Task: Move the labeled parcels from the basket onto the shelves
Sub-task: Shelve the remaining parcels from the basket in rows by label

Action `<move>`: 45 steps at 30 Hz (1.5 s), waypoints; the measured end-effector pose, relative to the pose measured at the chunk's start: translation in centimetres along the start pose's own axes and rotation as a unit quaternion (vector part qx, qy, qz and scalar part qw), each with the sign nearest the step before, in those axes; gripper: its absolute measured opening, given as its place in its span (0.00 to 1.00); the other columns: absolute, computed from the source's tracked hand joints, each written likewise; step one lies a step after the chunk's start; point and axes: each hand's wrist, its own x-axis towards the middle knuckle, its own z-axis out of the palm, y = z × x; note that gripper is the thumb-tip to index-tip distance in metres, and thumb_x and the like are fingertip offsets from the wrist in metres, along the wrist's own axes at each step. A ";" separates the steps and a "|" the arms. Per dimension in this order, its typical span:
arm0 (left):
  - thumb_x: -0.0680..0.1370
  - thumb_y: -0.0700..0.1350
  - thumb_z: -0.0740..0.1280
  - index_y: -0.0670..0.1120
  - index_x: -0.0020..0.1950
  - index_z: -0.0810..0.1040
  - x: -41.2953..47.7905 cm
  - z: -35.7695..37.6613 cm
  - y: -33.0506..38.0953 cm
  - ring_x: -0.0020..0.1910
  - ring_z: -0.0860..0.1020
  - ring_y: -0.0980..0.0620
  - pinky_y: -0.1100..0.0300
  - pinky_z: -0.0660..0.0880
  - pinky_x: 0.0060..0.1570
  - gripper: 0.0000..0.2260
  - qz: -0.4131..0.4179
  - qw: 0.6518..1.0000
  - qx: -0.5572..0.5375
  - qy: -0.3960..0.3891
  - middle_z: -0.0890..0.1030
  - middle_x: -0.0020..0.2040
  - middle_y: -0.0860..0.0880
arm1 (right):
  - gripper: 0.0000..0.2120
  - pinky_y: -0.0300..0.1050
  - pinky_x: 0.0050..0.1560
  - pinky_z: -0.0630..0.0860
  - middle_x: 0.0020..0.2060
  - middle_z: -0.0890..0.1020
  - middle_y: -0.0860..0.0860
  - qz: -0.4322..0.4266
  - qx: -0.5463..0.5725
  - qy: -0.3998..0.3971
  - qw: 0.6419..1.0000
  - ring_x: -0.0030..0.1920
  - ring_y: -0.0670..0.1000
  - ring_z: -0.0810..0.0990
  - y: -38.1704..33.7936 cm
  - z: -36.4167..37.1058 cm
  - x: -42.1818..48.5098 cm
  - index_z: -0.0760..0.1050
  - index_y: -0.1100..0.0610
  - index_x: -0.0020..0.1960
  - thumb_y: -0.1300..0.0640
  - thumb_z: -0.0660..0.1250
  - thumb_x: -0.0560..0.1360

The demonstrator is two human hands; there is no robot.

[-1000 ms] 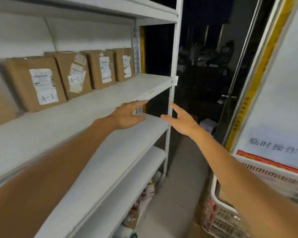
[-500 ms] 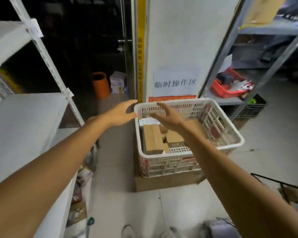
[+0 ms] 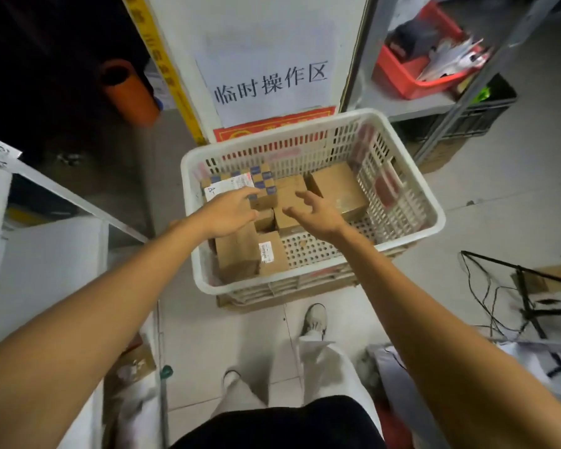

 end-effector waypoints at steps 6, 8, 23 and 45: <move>0.80 0.45 0.64 0.50 0.75 0.63 1.5 1.8 -3.0 0.73 0.64 0.50 0.56 0.62 0.71 0.24 -0.083 0.996 -0.032 -0.014 0.66 0.74 0.49 | 0.27 0.48 0.65 0.68 0.70 0.70 0.57 0.018 0.017 -0.075 0.997 0.69 0.56 0.70 1.5 0.3 5.6 0.62 0.55 0.75 0.49 0.64 0.79; 0.79 0.46 0.65 0.51 0.76 0.62 1.8 2.6 -4.5 0.73 0.65 0.48 0.53 0.63 0.71 0.25 -0.116 0.993 -0.023 -0.008 0.66 0.74 0.49 | 0.27 0.47 0.65 0.69 0.68 0.71 0.55 0.020 0.040 -0.100 0.994 0.67 0.54 0.70 1.7 1.3 7.5 0.63 0.56 0.74 0.51 0.65 0.79; 0.77 0.39 0.66 0.52 0.79 0.50 7.6 10.2 -14.3 0.72 0.64 0.49 0.54 0.67 0.67 0.36 -0.227 0.961 -0.129 0.097 0.53 0.79 0.48 | 0.28 0.44 0.57 0.70 0.65 0.74 0.51 0.176 0.136 -0.173 0.960 0.64 0.52 0.73 7.0 12.4 18.2 0.64 0.56 0.73 0.53 0.69 0.76; 0.71 0.48 0.75 0.55 0.72 0.63 8.2 13.8 -14.6 0.55 0.79 0.53 0.49 0.76 0.57 0.33 -0.337 0.813 -0.475 -0.006 0.79 0.61 0.52 | 0.28 0.28 0.39 0.72 0.53 0.76 0.46 0.153 0.158 -0.154 0.963 0.50 0.42 0.75 10.2 11.4 17.1 0.66 0.49 0.70 0.52 0.72 0.73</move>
